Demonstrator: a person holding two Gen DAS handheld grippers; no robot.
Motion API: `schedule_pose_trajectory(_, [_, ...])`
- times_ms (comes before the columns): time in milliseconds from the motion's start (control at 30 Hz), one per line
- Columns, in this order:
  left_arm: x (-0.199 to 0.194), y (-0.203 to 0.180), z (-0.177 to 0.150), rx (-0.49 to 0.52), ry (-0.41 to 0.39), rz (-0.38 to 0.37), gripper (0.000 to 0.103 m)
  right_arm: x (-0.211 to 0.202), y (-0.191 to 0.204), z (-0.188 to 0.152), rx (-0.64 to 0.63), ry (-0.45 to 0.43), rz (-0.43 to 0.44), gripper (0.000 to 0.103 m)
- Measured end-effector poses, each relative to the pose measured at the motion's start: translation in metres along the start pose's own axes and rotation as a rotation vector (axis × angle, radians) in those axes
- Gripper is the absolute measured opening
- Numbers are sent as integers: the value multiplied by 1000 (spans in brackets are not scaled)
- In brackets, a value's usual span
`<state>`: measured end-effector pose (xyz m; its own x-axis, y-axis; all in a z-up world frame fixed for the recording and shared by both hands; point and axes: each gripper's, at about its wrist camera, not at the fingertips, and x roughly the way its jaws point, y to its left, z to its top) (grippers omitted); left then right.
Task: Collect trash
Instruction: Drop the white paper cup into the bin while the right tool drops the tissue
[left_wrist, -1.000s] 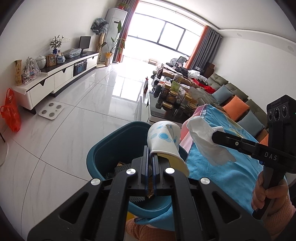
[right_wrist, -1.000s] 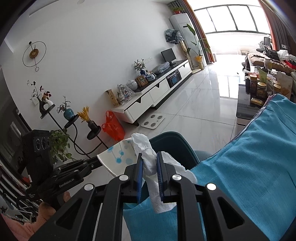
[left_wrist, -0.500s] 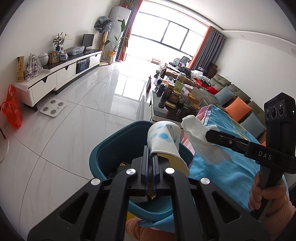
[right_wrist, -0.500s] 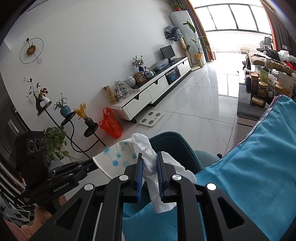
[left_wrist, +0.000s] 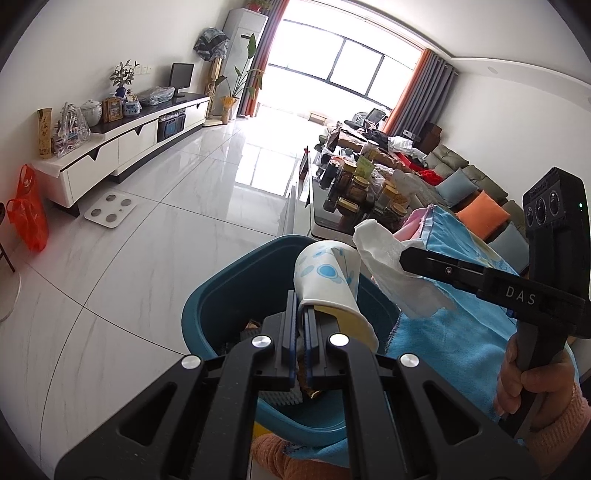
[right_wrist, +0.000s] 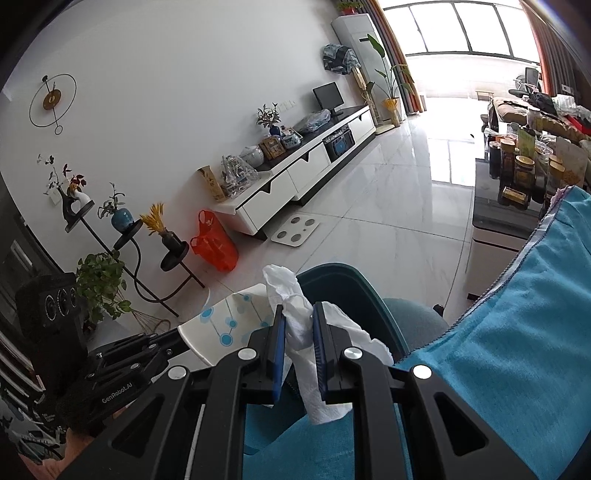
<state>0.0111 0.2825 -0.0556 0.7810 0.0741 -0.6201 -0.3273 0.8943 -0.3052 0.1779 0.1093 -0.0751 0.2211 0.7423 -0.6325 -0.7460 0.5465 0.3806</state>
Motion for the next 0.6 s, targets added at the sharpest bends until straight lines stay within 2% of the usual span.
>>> schedule_pose_trajectory(600, [45,4,2,-15,56,42,5,30,3,10,9,77,-25,14])
